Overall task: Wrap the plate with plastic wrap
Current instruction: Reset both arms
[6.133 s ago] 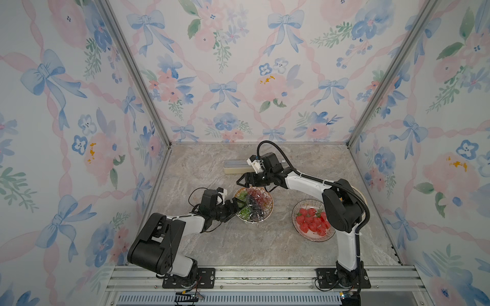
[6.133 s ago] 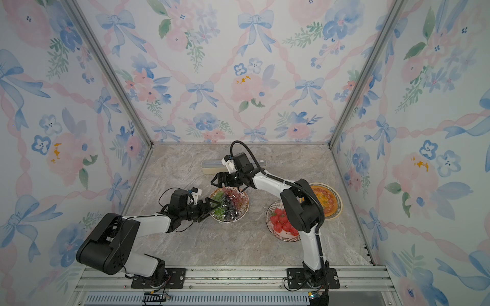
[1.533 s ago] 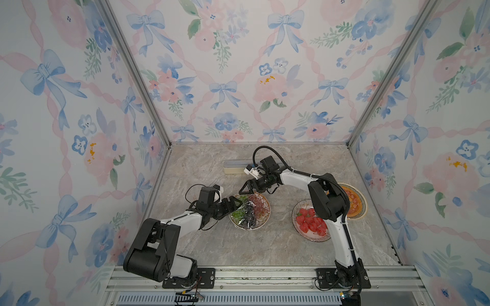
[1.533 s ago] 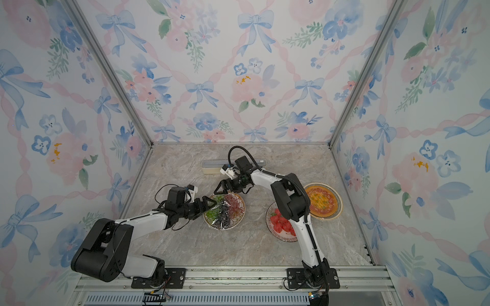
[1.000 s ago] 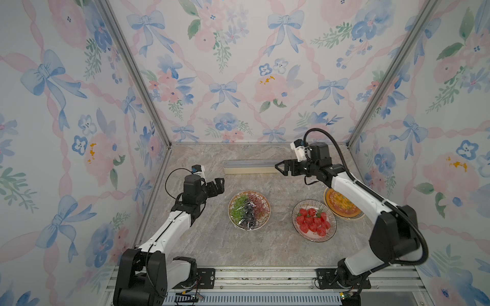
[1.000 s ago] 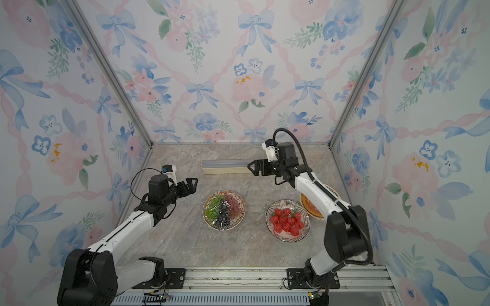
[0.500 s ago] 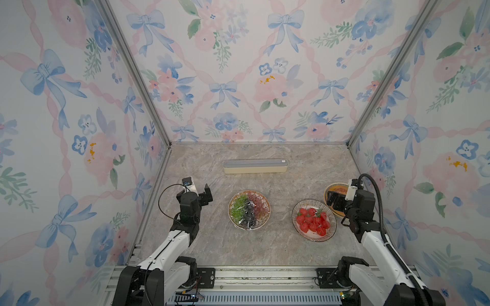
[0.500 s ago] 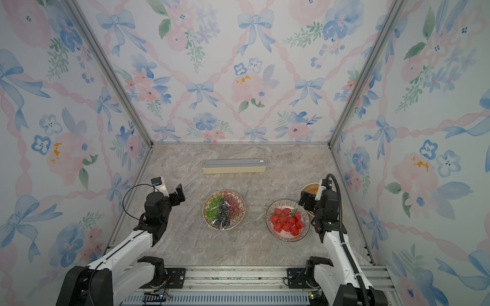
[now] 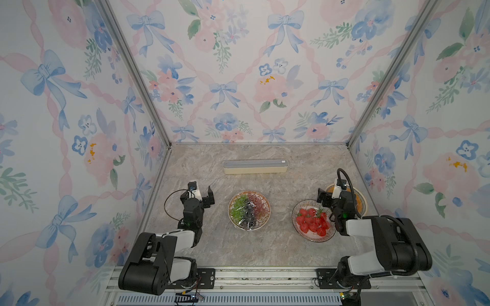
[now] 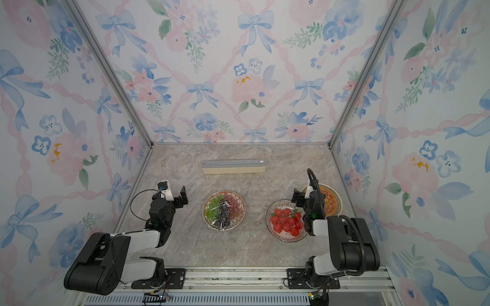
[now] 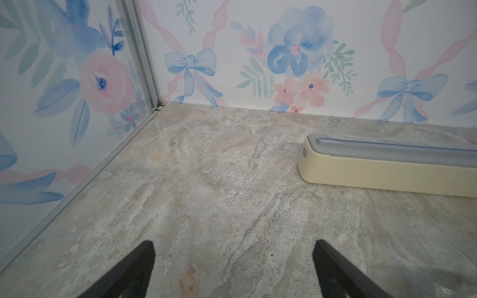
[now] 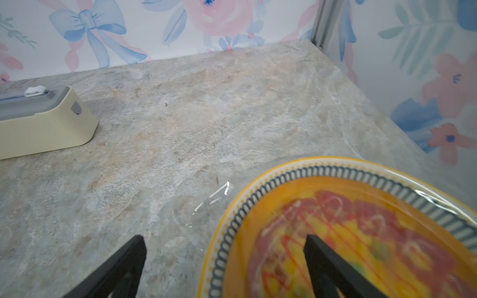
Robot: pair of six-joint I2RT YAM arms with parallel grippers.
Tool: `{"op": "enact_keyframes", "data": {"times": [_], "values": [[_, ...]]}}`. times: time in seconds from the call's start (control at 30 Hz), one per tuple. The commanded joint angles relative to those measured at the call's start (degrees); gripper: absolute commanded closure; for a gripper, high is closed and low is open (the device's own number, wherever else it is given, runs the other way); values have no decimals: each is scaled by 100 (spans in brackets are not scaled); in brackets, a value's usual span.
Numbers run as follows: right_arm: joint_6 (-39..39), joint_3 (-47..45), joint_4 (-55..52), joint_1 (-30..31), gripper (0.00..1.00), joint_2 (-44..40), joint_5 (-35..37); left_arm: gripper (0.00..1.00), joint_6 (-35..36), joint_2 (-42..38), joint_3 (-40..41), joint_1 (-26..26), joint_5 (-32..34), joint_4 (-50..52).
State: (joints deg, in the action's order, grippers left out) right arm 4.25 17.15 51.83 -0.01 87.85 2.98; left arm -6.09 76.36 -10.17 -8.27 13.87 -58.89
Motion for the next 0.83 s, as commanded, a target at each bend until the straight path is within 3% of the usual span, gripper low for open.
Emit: {"op": "enact_keyframes", "data": {"times": [0.0, 0.07, 0.17, 0.23, 0.37, 0.8], "values": [[-238, 105, 464, 97, 3, -118, 252, 2, 608, 291, -7, -43, -298, -1110], [-77, 182, 834, -17, 3, 173, 124, 2, 599, 632, 29, 35, -538, -1402], [-190, 404, 142, 102, 3, 15, 359, 2, 573, 1329, 212, 143, -693, -2515], [-188, 366, 321, 120, 3, 84, 404, 2, 325, 1144, 106, 304, -663, -1969], [-193, 386, 248, 126, 3, 65, 414, 2, 239, 1224, 21, 293, -394, -1947], [-216, 395, 235, 158, 3, 65, 483, 2, 321, 1268, -58, 256, -433, -1889]]}}
